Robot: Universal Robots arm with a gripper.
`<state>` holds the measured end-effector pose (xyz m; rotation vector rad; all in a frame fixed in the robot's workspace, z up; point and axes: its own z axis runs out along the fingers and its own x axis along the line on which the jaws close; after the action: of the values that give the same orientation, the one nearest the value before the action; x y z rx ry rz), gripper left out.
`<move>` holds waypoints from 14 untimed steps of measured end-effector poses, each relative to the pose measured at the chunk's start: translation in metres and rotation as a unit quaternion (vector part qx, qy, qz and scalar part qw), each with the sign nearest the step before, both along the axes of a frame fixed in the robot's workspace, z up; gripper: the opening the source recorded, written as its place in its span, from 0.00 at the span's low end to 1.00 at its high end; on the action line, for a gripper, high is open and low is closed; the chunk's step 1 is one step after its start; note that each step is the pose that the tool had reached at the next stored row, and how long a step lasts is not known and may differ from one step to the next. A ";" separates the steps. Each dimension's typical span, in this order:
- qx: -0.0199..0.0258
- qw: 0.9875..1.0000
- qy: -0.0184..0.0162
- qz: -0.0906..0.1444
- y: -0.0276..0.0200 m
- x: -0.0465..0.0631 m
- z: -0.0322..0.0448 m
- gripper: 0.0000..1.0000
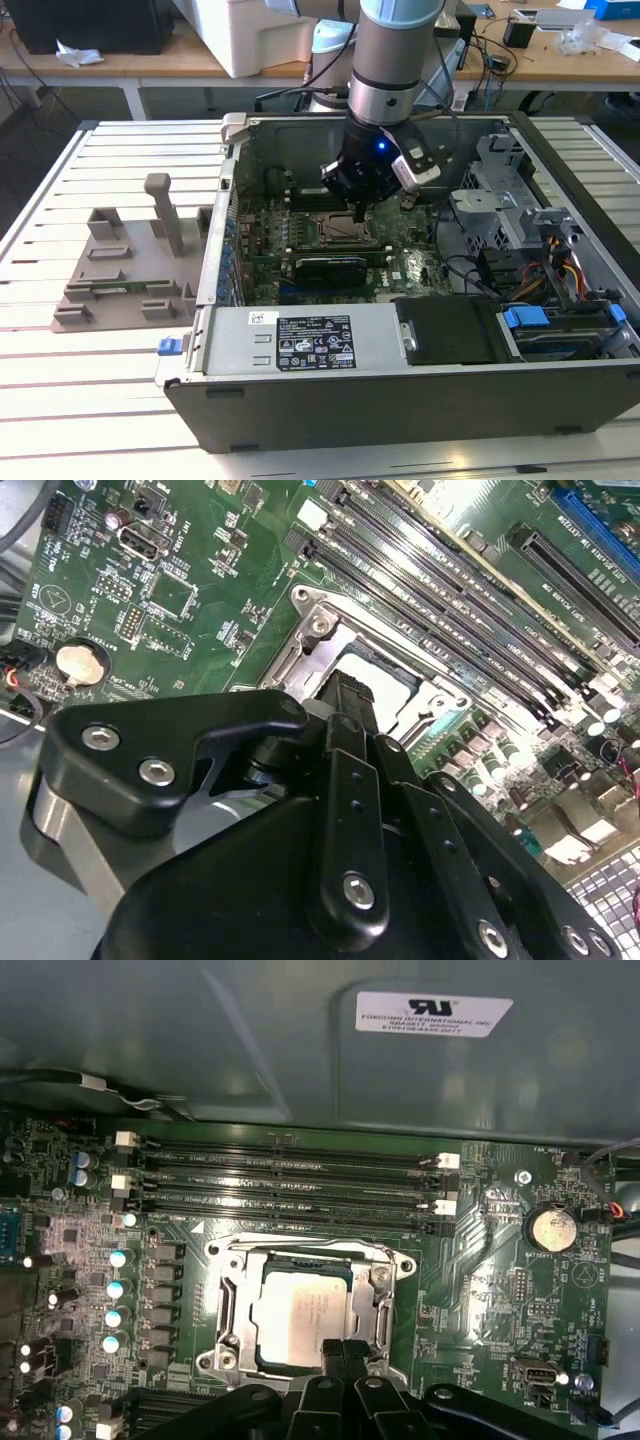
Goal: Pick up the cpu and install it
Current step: 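Install the first cpu locking lever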
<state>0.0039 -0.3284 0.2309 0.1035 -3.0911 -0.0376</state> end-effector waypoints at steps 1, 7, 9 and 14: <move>0.000 1.000 0.000 0.000 0.0000 0.000 0.0004 0.11; 0.000 1.000 0.000 0.000 0.0000 0.000 0.0035 0.11; 0.000 1.000 0.000 0.000 0.0000 0.000 0.0063 0.11; 0.000 1.000 0.000 0.000 0.0000 0.000 0.0293 0.11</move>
<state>0.0039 -0.3284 0.2602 0.1034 -3.0911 -0.0376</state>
